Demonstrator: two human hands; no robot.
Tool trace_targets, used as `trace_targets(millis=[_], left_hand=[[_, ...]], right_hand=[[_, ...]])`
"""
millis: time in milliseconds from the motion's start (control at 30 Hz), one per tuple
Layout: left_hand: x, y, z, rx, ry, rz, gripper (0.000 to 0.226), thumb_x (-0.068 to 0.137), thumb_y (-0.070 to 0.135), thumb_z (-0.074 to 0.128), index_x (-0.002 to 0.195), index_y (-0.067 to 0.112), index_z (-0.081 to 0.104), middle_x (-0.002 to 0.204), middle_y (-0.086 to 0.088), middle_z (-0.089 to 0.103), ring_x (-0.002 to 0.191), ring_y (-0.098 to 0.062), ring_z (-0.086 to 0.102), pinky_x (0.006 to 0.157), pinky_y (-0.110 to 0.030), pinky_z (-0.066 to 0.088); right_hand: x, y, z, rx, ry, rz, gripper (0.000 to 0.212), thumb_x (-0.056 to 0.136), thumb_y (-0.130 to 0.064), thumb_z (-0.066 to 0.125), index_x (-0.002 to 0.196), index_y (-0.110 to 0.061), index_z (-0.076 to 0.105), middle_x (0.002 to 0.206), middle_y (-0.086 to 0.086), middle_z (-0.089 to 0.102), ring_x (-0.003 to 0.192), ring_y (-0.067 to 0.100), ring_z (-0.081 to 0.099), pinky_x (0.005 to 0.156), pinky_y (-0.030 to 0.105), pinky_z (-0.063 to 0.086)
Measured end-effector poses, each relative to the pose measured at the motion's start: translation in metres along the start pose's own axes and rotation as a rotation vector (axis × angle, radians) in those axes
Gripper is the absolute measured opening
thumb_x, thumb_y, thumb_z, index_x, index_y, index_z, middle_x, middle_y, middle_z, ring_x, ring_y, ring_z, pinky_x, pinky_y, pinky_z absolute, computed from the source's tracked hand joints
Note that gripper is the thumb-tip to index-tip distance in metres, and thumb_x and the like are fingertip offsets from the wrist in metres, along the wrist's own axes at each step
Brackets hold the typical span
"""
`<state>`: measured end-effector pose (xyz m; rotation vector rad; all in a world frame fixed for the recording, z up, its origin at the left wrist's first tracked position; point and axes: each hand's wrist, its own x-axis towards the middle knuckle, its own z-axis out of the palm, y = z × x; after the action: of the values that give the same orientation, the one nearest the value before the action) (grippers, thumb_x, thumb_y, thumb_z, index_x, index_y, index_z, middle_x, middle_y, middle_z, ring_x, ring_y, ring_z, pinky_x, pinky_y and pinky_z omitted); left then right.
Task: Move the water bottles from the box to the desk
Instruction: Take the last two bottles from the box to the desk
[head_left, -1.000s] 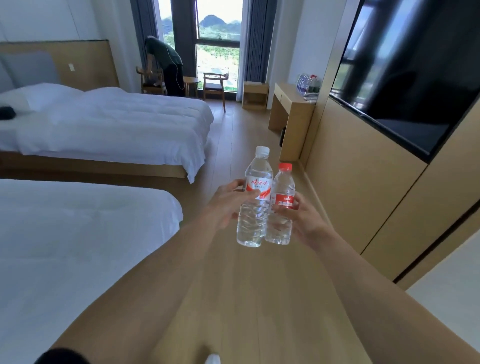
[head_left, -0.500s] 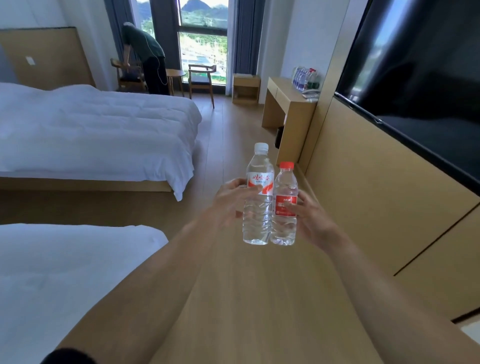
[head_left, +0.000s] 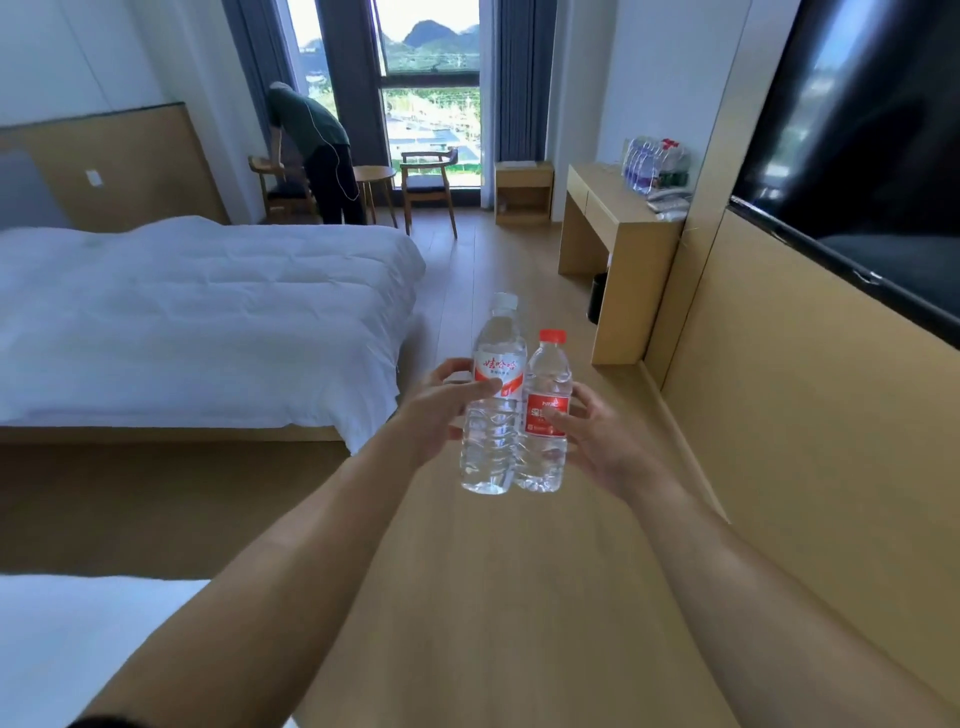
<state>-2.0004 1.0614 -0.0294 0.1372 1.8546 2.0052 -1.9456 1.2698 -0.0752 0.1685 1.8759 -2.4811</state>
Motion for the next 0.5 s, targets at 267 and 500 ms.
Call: trace_targets(millis=[267, 500], left_hand=[[0.138, 0.031, -0.005, -0.079, 0.128, 0.064, 0.049, 0.081, 0.009, 0.08, 0.127, 0.01, 0.063, 0.118, -0.016, 0.071, 0.099, -0.035, 0.071, 0.084, -0.048, 0.057], [0.284, 0.036, -0.019, -0.103, 0.062, 0.07, 0.053, 0.081, 0.012, 0.08, 0.13, 0.011, 0.061, 0.118, -0.014, 0.071, 0.102, -0.033, 0.071, 0.093, -0.056, 0.055]], right_hand=[[0.149, -0.036, -0.034, -0.08, -0.081, -0.016, 0.047, 0.089, -0.015, 0.071, 0.133, -0.019, 0.054, 0.12, 0.011, 0.071, 0.109, 0.032, 0.069, 0.096, 0.047, 0.052], [0.271, -0.047, -0.061, -0.13, -0.049, -0.026, 0.047, 0.091, -0.012, 0.07, 0.134, -0.02, 0.052, 0.12, 0.01, 0.071, 0.11, 0.031, 0.068, 0.096, 0.044, 0.053]])
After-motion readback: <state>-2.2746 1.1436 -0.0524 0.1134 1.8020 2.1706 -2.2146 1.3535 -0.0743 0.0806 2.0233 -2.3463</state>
